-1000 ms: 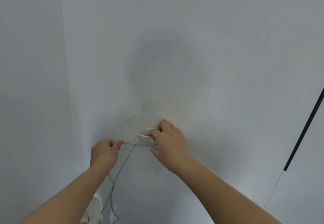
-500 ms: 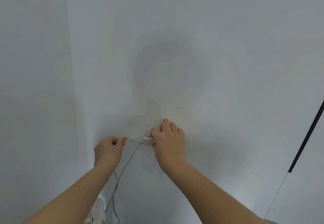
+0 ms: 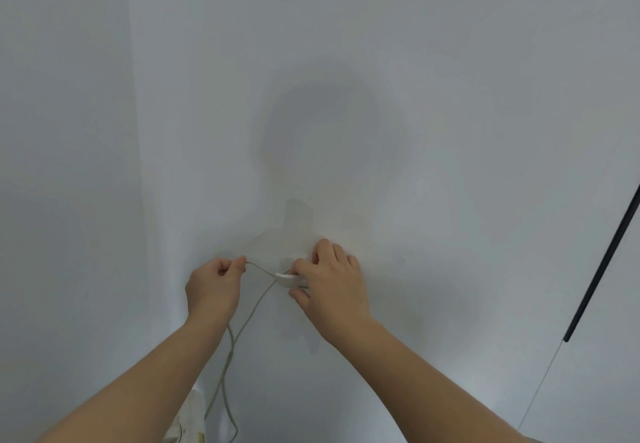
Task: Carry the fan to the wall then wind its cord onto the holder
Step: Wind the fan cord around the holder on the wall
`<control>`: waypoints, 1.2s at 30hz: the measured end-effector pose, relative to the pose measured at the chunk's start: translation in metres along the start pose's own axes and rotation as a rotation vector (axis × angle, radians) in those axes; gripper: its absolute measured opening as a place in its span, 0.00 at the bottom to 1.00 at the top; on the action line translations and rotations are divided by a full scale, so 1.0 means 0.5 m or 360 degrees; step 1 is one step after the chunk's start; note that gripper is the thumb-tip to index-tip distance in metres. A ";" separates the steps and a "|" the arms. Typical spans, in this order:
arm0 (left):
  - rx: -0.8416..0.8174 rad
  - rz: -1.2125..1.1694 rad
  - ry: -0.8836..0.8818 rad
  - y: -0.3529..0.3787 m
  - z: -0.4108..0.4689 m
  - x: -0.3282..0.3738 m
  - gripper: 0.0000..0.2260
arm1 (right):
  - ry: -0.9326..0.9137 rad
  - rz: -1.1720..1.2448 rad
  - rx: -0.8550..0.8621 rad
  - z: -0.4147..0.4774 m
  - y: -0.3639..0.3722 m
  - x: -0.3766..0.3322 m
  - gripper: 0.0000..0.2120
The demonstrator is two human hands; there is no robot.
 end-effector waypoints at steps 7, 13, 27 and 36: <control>-0.0020 -0.0321 0.0224 0.009 -0.031 0.048 0.11 | 0.0074 0.0004 0.0152 -0.002 0.002 -0.009 0.11; -0.0060 -0.0356 0.0365 -0.009 -0.046 0.052 0.10 | 0.0306 0.0007 0.0035 0.016 0.001 -0.026 0.20; -0.0274 -0.0282 0.0570 0.002 -0.070 0.057 0.14 | 0.0371 -0.0101 0.0315 0.026 0.003 -0.028 0.13; -0.0429 -0.0210 0.0615 0.010 -0.072 0.040 0.16 | 0.0240 -0.0106 0.0161 0.035 -0.005 -0.015 0.20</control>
Point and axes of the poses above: each hand's wrist, its own z-axis towards the middle knuckle, its own y-axis out of the palm, x = y × z, the point moved 4 cm from there along z, towards the middle knuckle, and after that the axes turned 3 degrees about z, right-handed, at the moved point
